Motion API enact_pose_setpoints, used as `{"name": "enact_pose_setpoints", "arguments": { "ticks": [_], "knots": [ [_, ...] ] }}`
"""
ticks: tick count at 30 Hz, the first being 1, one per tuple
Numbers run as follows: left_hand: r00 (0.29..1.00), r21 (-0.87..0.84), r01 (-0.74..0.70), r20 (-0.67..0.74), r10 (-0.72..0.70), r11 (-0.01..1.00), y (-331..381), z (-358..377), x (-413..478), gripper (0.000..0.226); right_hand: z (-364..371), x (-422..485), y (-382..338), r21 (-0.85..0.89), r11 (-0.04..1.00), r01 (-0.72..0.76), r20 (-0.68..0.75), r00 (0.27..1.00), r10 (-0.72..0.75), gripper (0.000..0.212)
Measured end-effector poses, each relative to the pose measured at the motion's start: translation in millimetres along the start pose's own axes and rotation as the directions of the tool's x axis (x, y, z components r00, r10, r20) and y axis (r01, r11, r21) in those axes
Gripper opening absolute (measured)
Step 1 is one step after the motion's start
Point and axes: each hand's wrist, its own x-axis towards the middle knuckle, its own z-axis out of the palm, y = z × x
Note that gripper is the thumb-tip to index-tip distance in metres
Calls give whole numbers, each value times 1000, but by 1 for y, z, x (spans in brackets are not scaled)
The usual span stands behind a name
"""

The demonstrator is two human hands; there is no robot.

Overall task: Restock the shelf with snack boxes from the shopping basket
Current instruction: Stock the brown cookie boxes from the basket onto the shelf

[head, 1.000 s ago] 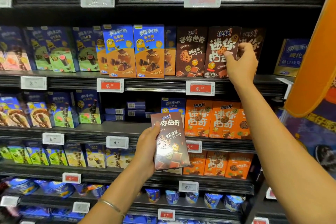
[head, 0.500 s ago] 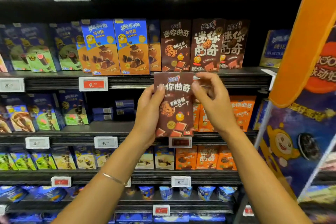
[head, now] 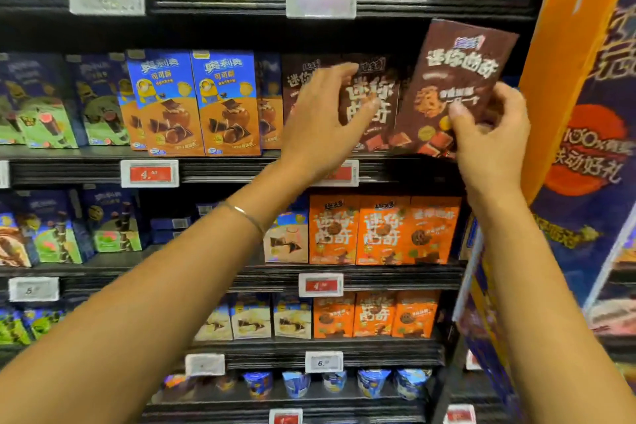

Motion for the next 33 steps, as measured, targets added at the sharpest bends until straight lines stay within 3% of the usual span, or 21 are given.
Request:
{"name": "enact_pose_setpoints", "arguments": {
  "ticks": [3,8,12,18,26,33],
  "knots": [
    [986,396,-165,72,148,903,-11,-1,22,72,0,21,15,-97,995,-6,-10,1000,5,49],
    [976,608,-191,200,84,771,-20,1,49,96,11,40,42,-192,977,-97,44,993,107,50],
    [958,658,-193,285,-4,728,-23,3,67,112,20,47,53,-221,965,-140,78,984,160,49],
    [932,691,-159,341,-125,705,-21,-5,90,130,27,65,61,-94,948,-302,192,929,315,60],
    [861,645,-74,426,-277,760,-23,-10,113,135,31,77,62,-74,953,-293,323,897,301,58],
    [841,632,-133,479,-250,763,-29,-9,121,127,33,78,64,-30,947,-321,387,870,307,59]
  ]
}}
